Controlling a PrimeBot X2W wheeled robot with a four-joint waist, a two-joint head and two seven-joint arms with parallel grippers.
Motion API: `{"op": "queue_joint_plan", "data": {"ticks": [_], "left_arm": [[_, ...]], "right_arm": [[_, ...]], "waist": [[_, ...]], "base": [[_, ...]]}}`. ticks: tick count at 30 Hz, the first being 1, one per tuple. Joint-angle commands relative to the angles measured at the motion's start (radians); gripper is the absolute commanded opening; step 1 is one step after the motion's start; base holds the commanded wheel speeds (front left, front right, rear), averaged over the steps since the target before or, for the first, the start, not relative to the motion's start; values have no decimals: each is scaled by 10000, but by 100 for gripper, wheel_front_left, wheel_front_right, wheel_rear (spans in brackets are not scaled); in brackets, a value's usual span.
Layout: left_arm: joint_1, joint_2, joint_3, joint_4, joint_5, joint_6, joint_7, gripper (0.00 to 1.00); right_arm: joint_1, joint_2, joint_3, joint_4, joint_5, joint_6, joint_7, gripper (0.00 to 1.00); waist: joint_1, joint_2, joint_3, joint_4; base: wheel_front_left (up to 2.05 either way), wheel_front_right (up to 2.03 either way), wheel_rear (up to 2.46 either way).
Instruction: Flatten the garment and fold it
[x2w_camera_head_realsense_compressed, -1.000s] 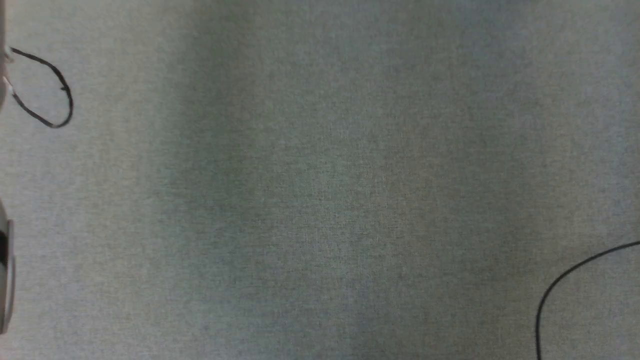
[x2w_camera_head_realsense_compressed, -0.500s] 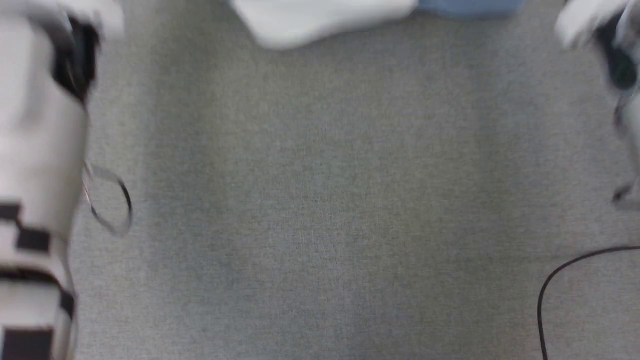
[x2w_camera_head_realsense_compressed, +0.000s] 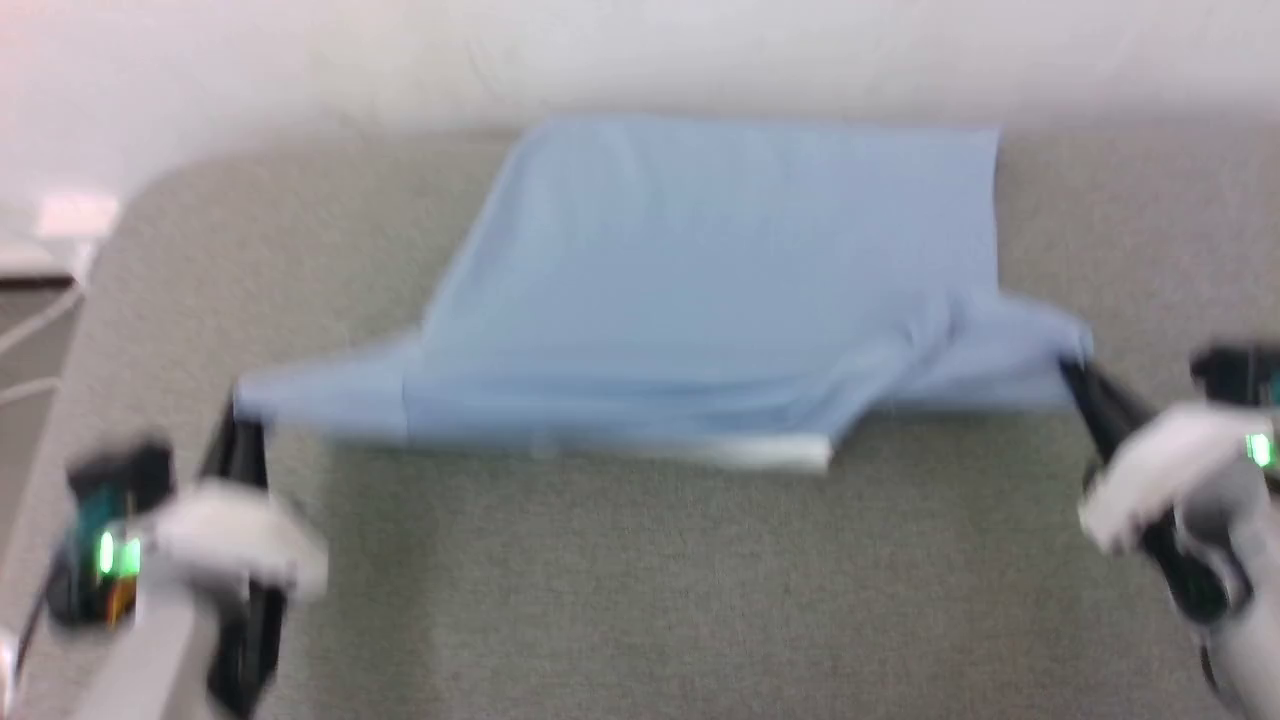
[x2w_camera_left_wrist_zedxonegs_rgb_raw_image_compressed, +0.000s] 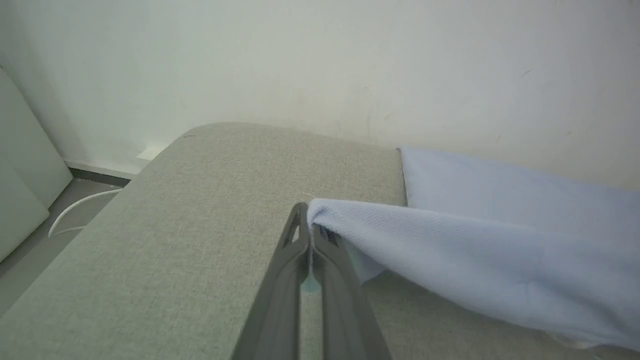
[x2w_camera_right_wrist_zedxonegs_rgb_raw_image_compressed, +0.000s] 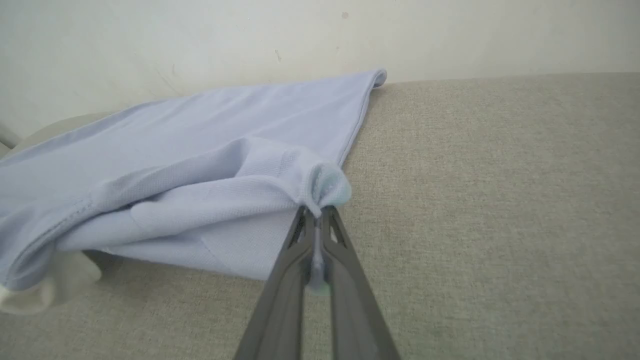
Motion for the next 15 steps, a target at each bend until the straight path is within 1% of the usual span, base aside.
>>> {"op": "queue_joint_plan", "data": {"ticks": [1,6,8,9,10,12,15], "left_arm": [[877,235,139,-732,-44,391,172,0],[3599,671,246,-3539,-12,1709,1026,0],[4448,779,182,-4408,15,2152,1427,0],[4822,799,129,-4757,11,2338,1615,0],[4822,799,129,-4757,11,2338,1615,0],[5483,754,45,-5299,-84,2644,1923,0],[6308,783,-132,-5631,-134,3017,2366,0]], "right_arm": [[652,-145,-281,-337,-5,-23,59,0],[2941,-123,-1531,-1697,-573,-23,393,0],[3863,73,-2117,-2309,-864,-23,676,0],[4321,176,-2388,-2614,-1081,-23,857,0],[4321,176,-2388,-2614,-1081,-23,857,0],[5207,553,-2998,-3240,-1406,-23,1230,0],[6384,1107,-3752,-4055,-2032,-23,1832,0]], "waist": [[6,0,-1074,215],[6,0,-1361,272],[6,0,-1430,331],[6,0,-1447,358],[6,0,-1447,358],[6,0,-1490,409],[6,0,-1519,471]], "base": [[0,0,0],[0,0,0],[0,0,0],[0,0,0],[0,0,0],[0,0,0],[0,0,0]]}}
